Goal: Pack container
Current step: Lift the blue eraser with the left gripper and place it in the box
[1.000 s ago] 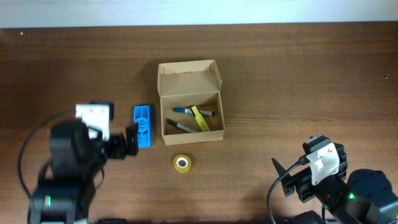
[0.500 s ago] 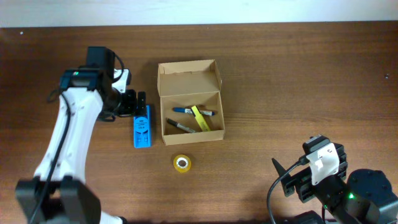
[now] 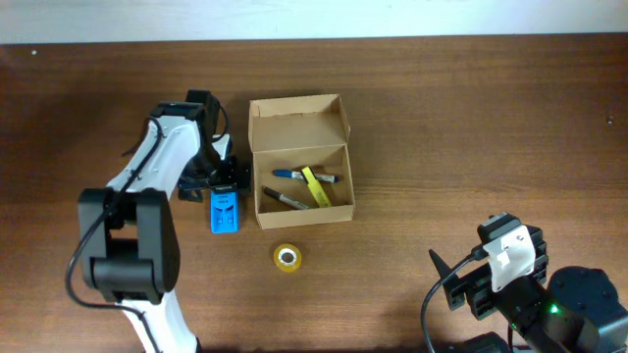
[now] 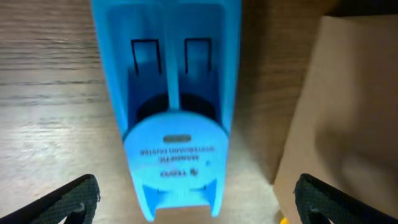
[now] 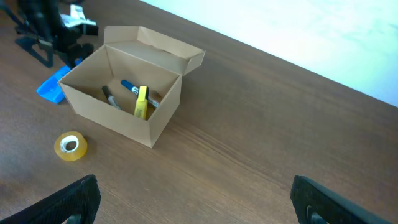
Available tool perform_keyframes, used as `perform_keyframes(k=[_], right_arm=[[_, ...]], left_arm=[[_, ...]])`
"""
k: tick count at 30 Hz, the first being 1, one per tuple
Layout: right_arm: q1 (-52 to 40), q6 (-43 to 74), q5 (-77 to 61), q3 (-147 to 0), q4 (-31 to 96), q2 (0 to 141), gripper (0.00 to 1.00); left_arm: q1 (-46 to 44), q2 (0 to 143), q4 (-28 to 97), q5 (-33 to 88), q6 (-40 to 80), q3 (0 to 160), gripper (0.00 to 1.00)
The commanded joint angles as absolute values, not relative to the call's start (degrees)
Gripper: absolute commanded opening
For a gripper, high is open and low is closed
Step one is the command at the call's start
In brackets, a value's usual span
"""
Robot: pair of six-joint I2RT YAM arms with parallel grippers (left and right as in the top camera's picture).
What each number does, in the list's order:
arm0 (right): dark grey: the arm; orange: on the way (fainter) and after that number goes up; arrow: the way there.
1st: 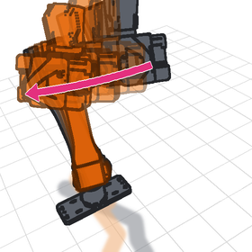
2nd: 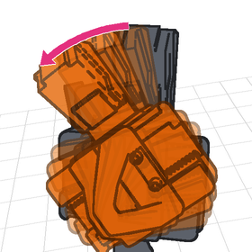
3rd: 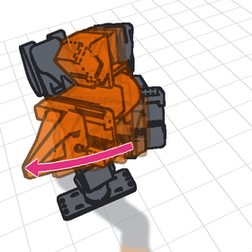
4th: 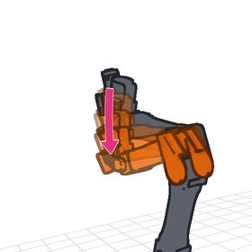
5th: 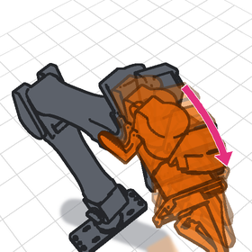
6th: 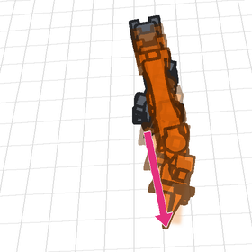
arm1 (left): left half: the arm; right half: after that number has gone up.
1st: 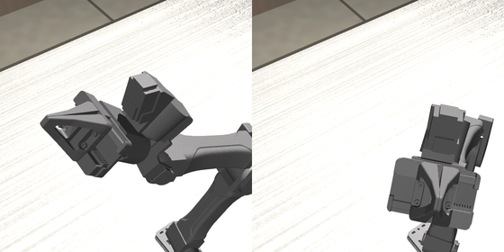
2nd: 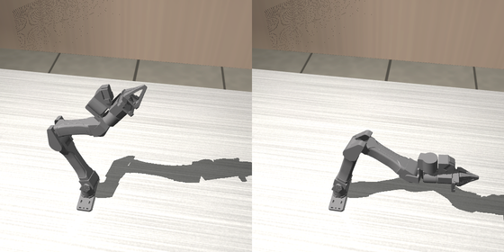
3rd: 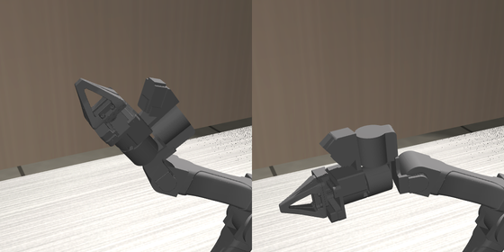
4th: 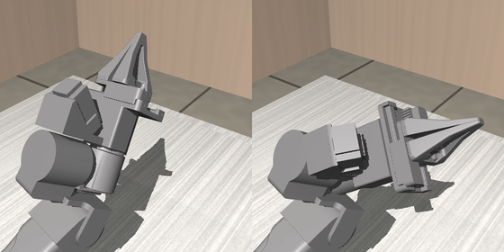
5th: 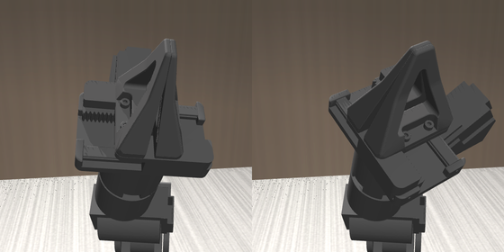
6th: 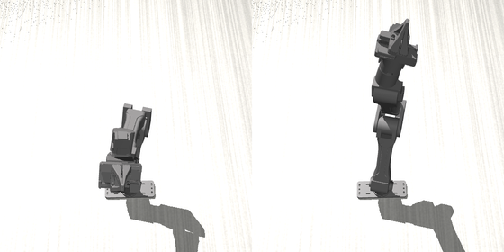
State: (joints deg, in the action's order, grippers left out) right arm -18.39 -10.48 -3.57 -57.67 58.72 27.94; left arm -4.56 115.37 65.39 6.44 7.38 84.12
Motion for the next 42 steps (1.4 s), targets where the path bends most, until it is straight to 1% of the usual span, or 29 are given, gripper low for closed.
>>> perform_keyframes(k=[1, 10, 11, 12, 13, 14, 16, 17, 20, 22, 23, 25, 42], right_arm=[[-17.93, -10.00, -3.88, -57.41, 58.57, 27.83, 0.99], [-17.93, -10.00, -3.88, -57.41, 58.57, 27.83, 0.99], [-17.93, -10.00, -3.88, -57.41, 58.57, 27.83, 0.99], [-17.93, -9.98, -3.88, -57.41, 58.57, 27.83, 0.99], [-17.93, -10.00, -3.88, -57.41, 58.57, 27.83, 0.99], [-17.93, -10.00, -3.88, -57.41, 58.57, 27.83, 0.99], [-17.93, -9.98, -3.88, -57.41, 58.57, 27.83, 0.99], [-17.93, -10.00, -3.88, -57.41, 58.57, 27.83, 0.99], [-17.93, -10.00, -3.88, -57.41, 58.57, 27.83, 0.99], [-17.93, -10.00, -3.88, -57.41, 58.57, 27.83, 0.99], [-17.93, -10.00, -3.88, -57.41, 58.54, 27.83, 0.99], [-17.93, -10.00, -3.88, -57.41, 58.57, 27.83, 0.99], [-17.93, -10.00, -3.88, -57.41, 58.57, 27.83, 0.99]], left_arm=[[-4.51, 117.99, 65.12, 6.20, 9.26, 85.01, 1.00], [-4.86, 120.86, 64.01, 4.08, 10.07, 85.01, 1.00], [-5.02, 121.25, 64.03, 4.08, 10.13, 85.01, 0.99], [-5.17, 121.93, 64.03, 4.08, 10.35, 85.01, 0.96], [-5.26, 122.23, 63.92, 4.03, 10.70, 85.01, 0.92], [-5.28, 122.37, 63.61, 4.05, 10.72, 85.01, 0.83], [-5.28, 122.37, 63.42, 4.03, 10.72, 85.01, 0.58], [-5.26, 122.37, 63.42, 4.03, 10.70, 85.01, 0.52], [-5.26, 122.37, 63.42, 4.03, 10.79, 85.01, 0.27], [-5.26, 122.34, 63.42, 4.03, 11.88, 85.03, 0.17], [-5.23, 122.34, 63.42, 4.01, 12.69, 85.03, 0.14], [-5.21, 121.64, 63.44, 4.05, 14.46, 85.47, 0.12], [-5.21, 105.84, 62.74, 4.10, 15.86, 87.44, 0.13]])
